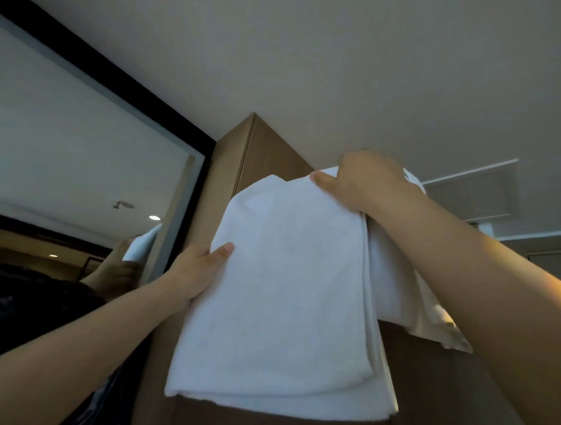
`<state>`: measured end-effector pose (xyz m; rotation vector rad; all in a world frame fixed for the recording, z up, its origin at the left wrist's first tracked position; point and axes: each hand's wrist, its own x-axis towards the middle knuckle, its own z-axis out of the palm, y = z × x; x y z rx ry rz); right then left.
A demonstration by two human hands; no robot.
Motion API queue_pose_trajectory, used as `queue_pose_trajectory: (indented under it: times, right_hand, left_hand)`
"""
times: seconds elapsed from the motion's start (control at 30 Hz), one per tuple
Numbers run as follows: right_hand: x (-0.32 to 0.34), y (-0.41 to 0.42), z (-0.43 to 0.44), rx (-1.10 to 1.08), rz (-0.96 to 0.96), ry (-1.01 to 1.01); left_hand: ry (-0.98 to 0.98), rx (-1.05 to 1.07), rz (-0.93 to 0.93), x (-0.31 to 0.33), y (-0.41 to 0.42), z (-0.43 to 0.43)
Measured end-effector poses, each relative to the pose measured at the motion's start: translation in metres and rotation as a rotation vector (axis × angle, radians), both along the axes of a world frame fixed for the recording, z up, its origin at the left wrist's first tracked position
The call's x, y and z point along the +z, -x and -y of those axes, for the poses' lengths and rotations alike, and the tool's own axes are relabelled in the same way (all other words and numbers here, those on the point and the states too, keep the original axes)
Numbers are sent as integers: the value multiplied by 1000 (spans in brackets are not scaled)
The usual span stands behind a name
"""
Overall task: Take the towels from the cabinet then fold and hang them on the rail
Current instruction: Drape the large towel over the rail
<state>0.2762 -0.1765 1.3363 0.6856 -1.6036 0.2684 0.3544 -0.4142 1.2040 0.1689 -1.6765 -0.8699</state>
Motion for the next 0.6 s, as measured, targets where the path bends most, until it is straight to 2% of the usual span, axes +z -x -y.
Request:
queue_pose_trajectory:
  times: [0.1, 0.17, 0.23, 0.33, 0.47, 0.6]
  right_hand:
    - [-2, -4, -3, 30, -8, 15]
    - [-5, -10, -2, 72, -193, -5]
    - [-8, -15, 1, 94, -318, -140]
    - [-13, -17, 10, 65, -166, -277]
    - [2, -14, 18, -125, -122, -308]
    - [29, -16, 18, -86, 91, -370]
  left_hand:
    - [-18, 18, -71, 16, -10, -2]
    - [-11, 69, -81, 27, -15, -4]
    - [7, 95, -84, 31, -16, -5]
    - [-1, 95, -96, 32, -15, -3]
    - [0, 131, -110, 40, -12, 0]
    - [18, 162, -134, 53, -15, 6]
